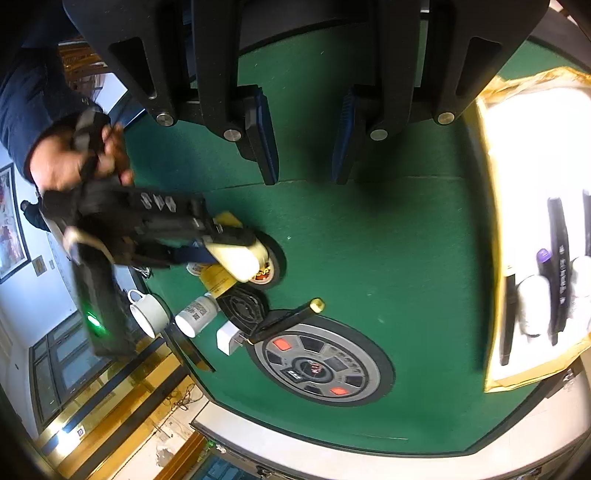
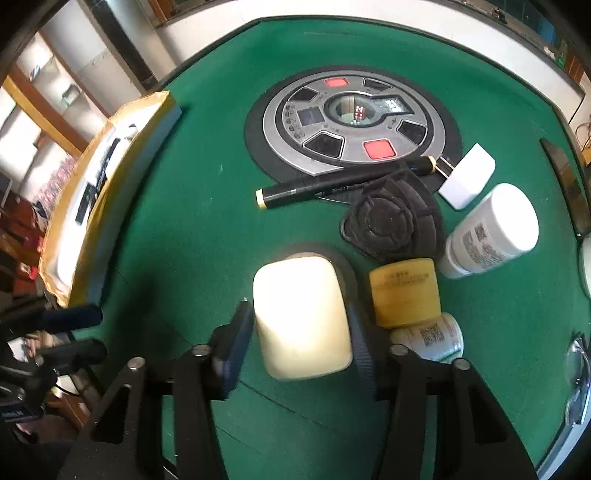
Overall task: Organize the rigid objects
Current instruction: 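Grasp the black tape roll with the left gripper while the right grasps the cream block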
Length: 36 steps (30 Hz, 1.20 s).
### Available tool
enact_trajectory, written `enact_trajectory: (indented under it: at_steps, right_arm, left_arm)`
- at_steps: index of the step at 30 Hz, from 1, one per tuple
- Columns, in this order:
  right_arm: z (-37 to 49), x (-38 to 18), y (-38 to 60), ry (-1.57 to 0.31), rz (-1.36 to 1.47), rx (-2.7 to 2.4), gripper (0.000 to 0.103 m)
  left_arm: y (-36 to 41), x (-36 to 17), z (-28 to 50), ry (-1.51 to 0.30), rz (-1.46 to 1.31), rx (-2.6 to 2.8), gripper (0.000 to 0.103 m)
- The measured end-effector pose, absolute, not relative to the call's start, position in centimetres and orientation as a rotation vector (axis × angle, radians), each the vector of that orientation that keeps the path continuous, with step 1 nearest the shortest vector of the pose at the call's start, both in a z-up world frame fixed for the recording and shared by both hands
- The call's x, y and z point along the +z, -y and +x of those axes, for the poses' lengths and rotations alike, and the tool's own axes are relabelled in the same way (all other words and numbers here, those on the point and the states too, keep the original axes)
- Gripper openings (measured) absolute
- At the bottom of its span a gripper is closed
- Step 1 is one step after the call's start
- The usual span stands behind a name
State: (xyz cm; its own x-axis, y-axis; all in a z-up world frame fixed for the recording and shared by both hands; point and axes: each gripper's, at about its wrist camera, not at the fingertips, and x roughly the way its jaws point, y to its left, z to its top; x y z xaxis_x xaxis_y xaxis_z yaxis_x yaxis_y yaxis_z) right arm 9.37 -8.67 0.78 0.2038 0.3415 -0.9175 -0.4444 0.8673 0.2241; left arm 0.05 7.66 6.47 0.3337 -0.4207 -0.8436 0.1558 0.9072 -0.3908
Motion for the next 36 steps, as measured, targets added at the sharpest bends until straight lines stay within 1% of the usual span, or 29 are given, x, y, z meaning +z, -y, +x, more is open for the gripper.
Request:
enact_trajectory:
  at_steps: [4, 6, 7, 8, 10, 19, 23, 27, 30, 31, 32, 36]
  right_arm:
    - [7.0, 1.9, 11.2, -1.232, -0.01, 0.554, 0.043]
    - [5.3, 2.2, 13.0, -1.228, 0.068, 0.549, 0.043]
    - [4.7, 2.2, 13.7, -1.231, 0.087, 0.536, 0.043]
    - [4.0, 2.0, 14.7, -1.234, 0.111, 0.514, 0.043]
    - [2.8, 1.5, 16.5, -1.243, 0.163, 0.475, 0.043]
    - [-0.2, 0.9, 22.1, -1.25, 0.261, 0.357, 0.043]
    - [-1.0, 0.4, 22.9, -1.261, 0.274, 0.338, 0.043]
    - [-1.1, 0.2, 22.9, -1.263, 0.268, 0.346, 0.043]
    - [-0.8, 0.0, 22.8, -1.264, 0.266, 0.351, 0.043]
    - [-0.9, -0.1, 22.9, -1.265, 0.267, 0.351, 0.043]
    - [-1.0, -0.2, 22.9, -1.266, 0.267, 0.352, 0.043]
    - [-0.9, -0.1, 22.9, -1.256, 0.27, 0.36, 0.043]
  left_arm:
    - [-5.6, 6.2, 1.5, -1.172, -0.233, -0.43, 0.028]
    - [-4.5, 6.1, 2.3, -1.17, -0.22, -0.453, 0.04]
    - [-3.9, 6.0, 2.8, -1.167, -0.215, -0.466, 0.05]
    - [-3.2, 5.9, 3.3, -1.165, -0.211, -0.475, 0.057]
    - [-1.9, 5.6, 4.2, -1.178, -0.19, -0.502, 0.06]
    - [1.8, 4.0, 6.7, -1.201, -0.049, -0.518, 0.06]
    - [2.4, 3.5, 7.6, -1.178, -0.002, -0.476, 0.065]
    - [3.2, 2.3, 8.7, -1.197, 0.044, -0.452, 0.065]
    - [4.0, 2.3, 8.4, -1.147, 0.117, -0.443, 0.064]
    - [4.1, 2.2, 8.2, -1.138, 0.139, -0.435, 0.061]
    - [4.1, 2.2, 7.9, -1.123, 0.148, -0.428, 0.061]
    - [2.8, 2.2, 6.7, -1.102, 0.11, -0.409, 0.061]
